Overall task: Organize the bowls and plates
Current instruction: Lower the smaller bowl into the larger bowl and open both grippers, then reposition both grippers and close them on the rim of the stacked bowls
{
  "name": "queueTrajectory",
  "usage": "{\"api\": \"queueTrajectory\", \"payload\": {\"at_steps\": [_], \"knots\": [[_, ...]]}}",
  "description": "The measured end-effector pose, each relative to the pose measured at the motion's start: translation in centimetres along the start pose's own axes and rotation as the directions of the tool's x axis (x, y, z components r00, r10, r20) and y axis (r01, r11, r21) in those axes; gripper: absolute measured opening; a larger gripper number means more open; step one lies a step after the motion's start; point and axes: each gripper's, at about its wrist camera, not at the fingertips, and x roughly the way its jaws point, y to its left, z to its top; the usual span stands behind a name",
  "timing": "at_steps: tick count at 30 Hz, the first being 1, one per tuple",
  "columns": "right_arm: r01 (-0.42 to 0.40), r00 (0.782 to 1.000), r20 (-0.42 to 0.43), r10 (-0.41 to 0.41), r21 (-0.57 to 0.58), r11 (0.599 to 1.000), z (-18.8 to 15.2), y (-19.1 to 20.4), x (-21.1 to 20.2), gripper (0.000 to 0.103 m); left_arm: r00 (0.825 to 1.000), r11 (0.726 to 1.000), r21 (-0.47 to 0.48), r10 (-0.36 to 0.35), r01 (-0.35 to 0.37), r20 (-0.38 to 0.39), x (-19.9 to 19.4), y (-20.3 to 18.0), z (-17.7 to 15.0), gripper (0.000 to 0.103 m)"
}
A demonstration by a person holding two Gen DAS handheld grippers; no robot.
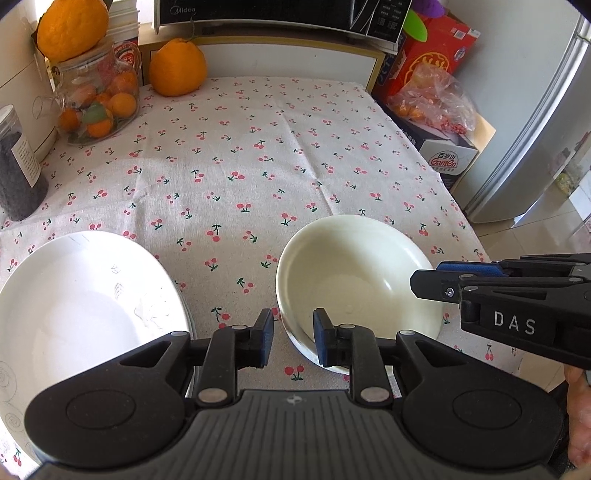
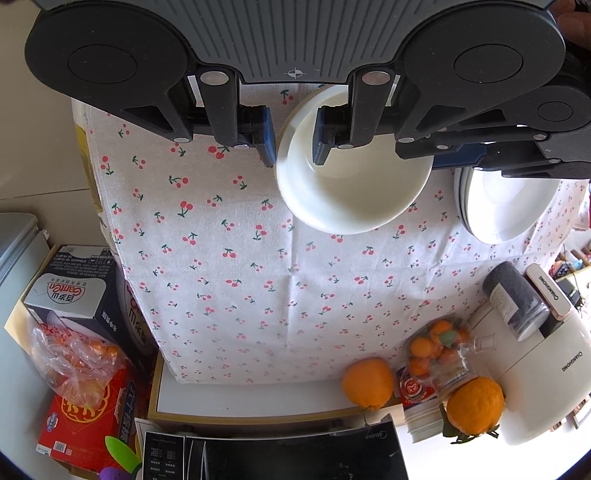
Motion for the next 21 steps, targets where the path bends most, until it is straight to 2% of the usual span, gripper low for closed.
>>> {"api": "queueTrajectory", "payload": {"at_steps": [2,4,5,11,16,18,21], "knots": [[-0.003,1.000,0.004,0.003,0.011,1.000,0.0,-0.2,-0.1,0.023,1.000,1.000,-0.011,-0.010,0.010,0.004,-0.2,0.3,0.0,0.022],[-0.008,1.000,0.014,0.008,0.025,1.000,-0.1,-0.4,-0.4,0.035,1.000,1.000,-0.019,-0.009,0.009,0.017,-0.6,0.4,0.0,0.025],[-0.011,1.000,0.021,0.010,0.031,0.999,-0.2,-0.5,-0.7,0.037,1.000,1.000,-0.024,-0.008,0.009,0.024,-0.8,0.5,0.0,0.026],[-0.037,0.998,0.054,0.033,0.061,0.997,-0.7,-0.9,-2.0,0.038,0.999,0.999,-0.034,-0.008,0.009,0.049,-1.5,0.8,-0.4,0.031],[-0.054,0.995,0.088,0.048,0.063,0.997,-0.9,-1.0,-3.0,0.049,0.998,0.999,-0.042,-0.007,0.009,0.060,-2.0,0.9,-0.7,0.034],[-0.062,0.994,0.093,0.056,0.064,0.996,-1.0,-1.0,-3.3,0.050,0.997,0.999,-0.039,0.004,-0.001,0.077,-2.4,0.8,-0.8,0.041],[-0.077,0.992,0.107,0.069,0.072,0.994,-1.4,-1.1,-3.8,0.061,0.995,0.999,-0.036,0.007,-0.004,0.095,-2.9,0.6,-1.1,0.049]]}}
